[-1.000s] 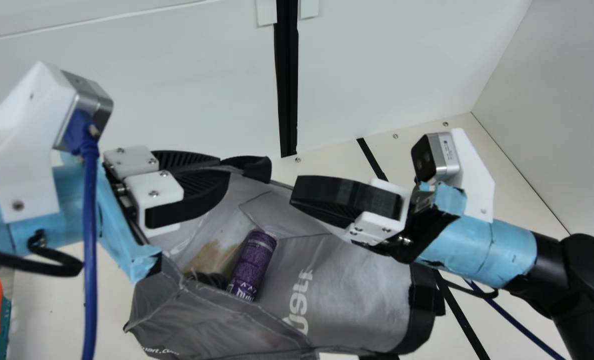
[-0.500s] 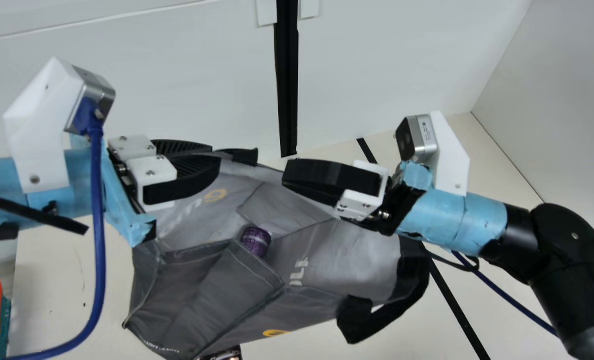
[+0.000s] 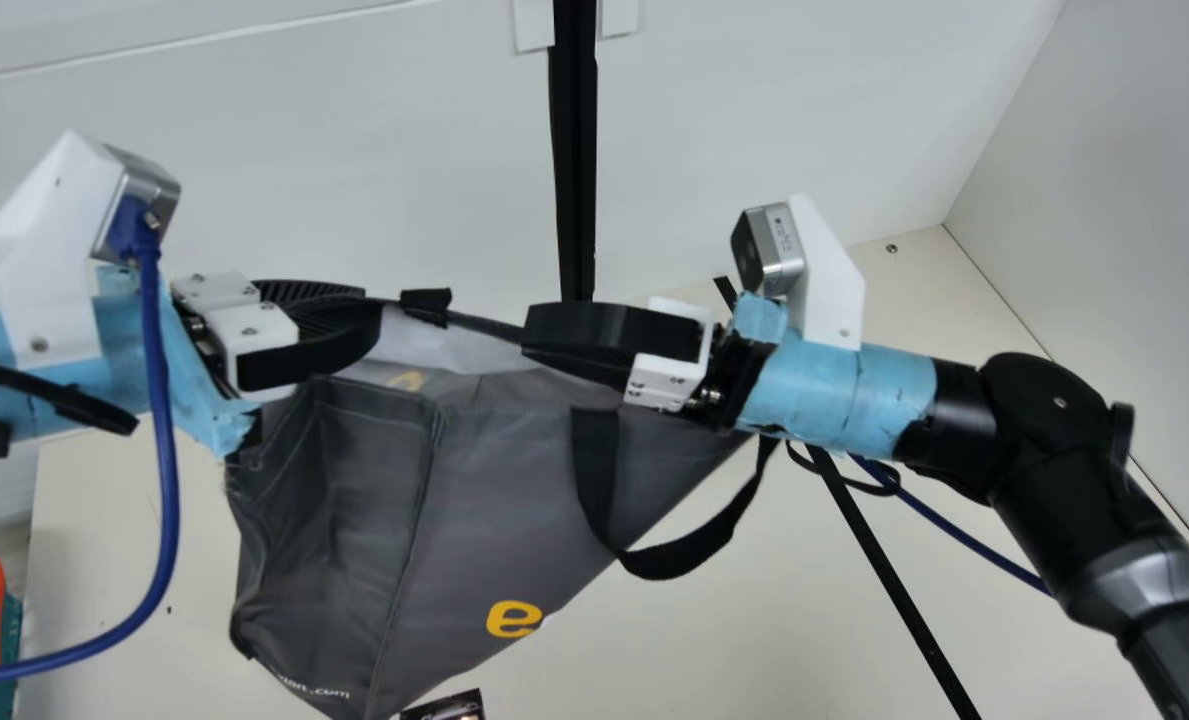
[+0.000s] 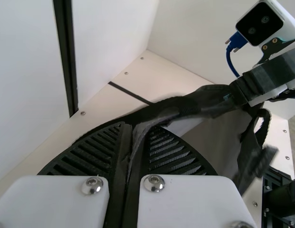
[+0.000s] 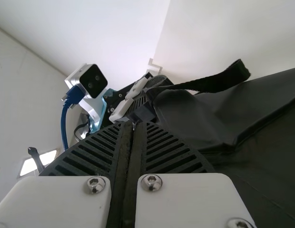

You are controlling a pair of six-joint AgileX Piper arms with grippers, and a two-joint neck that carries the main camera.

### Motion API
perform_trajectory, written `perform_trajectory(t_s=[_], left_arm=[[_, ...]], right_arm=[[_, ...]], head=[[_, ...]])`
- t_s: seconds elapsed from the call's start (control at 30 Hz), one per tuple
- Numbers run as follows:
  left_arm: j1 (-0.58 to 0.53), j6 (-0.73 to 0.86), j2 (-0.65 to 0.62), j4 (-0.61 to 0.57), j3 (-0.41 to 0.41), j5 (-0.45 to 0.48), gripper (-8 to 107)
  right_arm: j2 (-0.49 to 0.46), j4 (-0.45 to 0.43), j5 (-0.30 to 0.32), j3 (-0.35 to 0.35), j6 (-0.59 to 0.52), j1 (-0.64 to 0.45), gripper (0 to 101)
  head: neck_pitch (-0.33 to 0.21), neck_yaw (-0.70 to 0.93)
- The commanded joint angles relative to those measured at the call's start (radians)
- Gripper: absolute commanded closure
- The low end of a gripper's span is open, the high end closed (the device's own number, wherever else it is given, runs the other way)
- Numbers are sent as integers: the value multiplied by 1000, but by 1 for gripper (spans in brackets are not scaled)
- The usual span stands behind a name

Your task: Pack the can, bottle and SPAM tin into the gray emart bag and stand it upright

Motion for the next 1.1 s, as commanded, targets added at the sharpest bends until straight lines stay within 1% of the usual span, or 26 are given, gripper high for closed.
perform_trajectory(t_s=[0.0, 0.47, 0.87, 1.07], left_arm=[[13, 3, 2, -1, 9, -1, 107], [92, 32, 14, -7, 57, -1, 107], [142, 52, 18, -29, 97, -1, 107], [159, 55, 18, -43, 97, -1, 107]], right_arm=[[20, -1, 0, -8, -13, 5, 101], [133, -3, 0, -65, -64, 50, 101], [179, -22, 0, -101, -73, 76, 101], [188, -38, 0, -114, -70, 76, 101]], head=[[-23, -2], [-23, -2], [-23, -2], [-23, -2]])
